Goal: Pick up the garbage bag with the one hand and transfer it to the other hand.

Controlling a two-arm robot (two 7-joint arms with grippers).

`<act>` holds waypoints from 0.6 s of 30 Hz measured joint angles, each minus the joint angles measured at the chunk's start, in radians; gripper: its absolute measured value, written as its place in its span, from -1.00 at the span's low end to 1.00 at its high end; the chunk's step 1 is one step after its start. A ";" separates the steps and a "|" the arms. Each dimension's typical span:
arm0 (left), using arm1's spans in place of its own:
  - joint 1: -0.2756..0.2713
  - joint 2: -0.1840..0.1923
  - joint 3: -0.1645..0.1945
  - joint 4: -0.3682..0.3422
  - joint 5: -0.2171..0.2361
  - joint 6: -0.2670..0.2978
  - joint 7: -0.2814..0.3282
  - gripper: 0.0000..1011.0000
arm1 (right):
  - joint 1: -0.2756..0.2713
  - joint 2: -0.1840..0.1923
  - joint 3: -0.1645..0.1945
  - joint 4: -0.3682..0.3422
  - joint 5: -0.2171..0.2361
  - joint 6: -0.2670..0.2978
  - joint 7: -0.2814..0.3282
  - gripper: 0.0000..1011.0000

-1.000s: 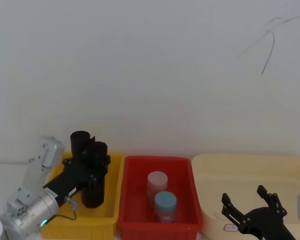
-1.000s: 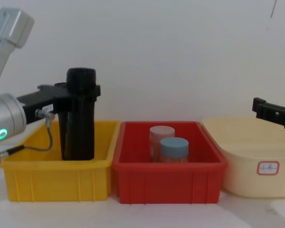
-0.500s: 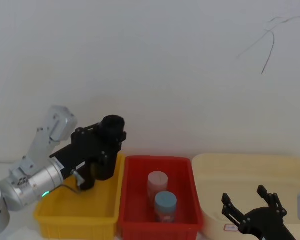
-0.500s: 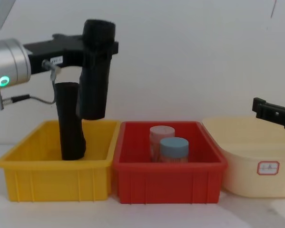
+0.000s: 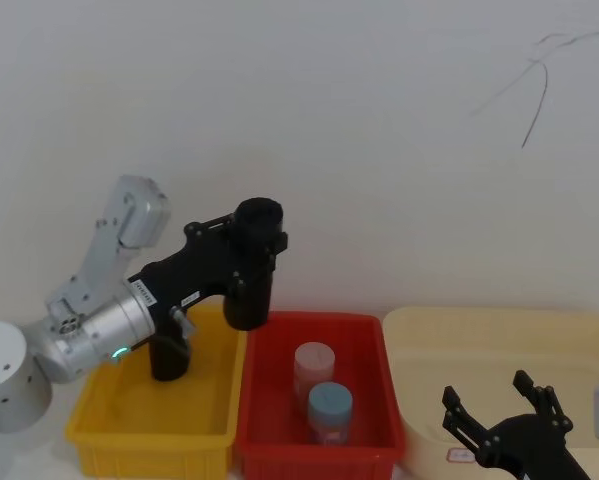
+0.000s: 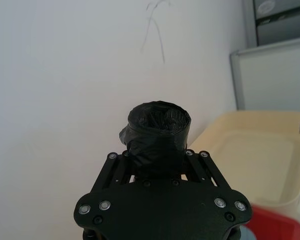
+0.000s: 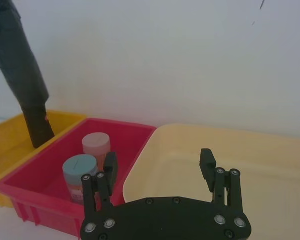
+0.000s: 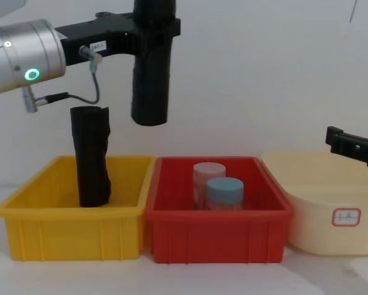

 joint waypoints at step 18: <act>-0.105 -0.133 0.036 0.204 -0.124 -0.039 -0.125 -0.24 | 0.000 0.000 0.000 0.000 0.000 0.000 0.000 0.98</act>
